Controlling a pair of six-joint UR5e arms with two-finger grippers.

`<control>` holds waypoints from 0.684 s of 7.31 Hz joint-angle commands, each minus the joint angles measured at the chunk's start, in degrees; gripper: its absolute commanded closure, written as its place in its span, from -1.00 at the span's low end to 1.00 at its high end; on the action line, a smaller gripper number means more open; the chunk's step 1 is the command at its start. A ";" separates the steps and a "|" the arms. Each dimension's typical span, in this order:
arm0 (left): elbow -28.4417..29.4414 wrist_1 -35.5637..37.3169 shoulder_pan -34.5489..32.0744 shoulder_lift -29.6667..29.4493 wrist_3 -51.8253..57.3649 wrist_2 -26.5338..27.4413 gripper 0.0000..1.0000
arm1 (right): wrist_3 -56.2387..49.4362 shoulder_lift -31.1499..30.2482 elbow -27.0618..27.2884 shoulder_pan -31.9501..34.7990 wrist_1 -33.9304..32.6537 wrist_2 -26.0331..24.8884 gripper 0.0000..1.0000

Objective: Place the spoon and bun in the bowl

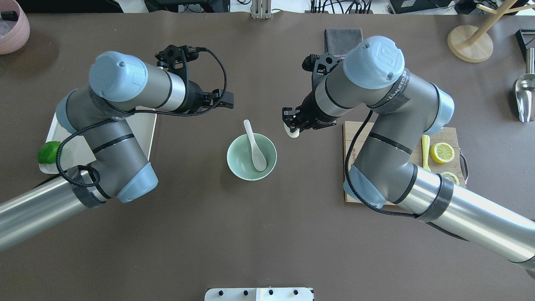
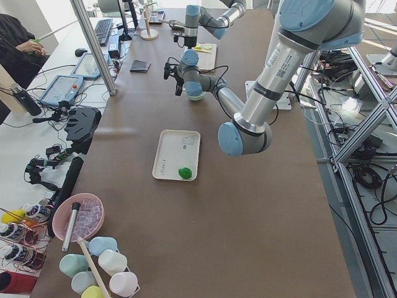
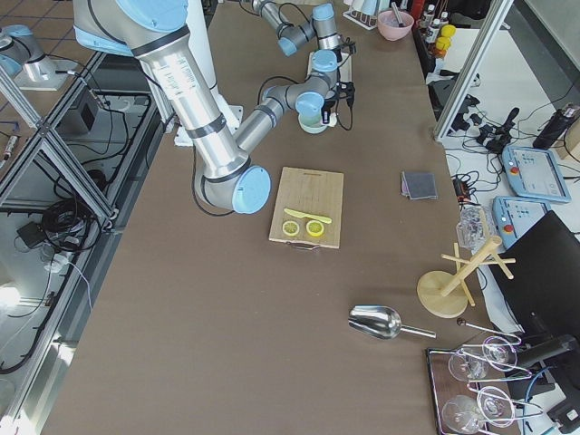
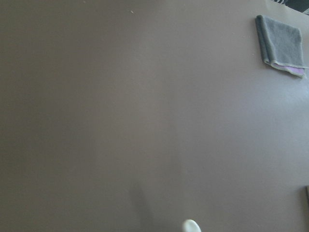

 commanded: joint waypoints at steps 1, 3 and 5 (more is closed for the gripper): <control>-0.99 8.02 -11.23 3.90 10.21 -11.94 -0.97 | 1.24 2.96 -1.73 -5.08 0.31 -6.18 1.00; -6.52 15.45 -13.83 6.53 17.61 -12.71 -0.97 | 1.15 5.52 -4.99 -7.29 0.58 -8.32 1.00; -7.07 15.56 -13.75 6.63 17.63 -12.45 -0.97 | 1.24 5.70 -6.74 -7.56 2.32 -8.32 0.14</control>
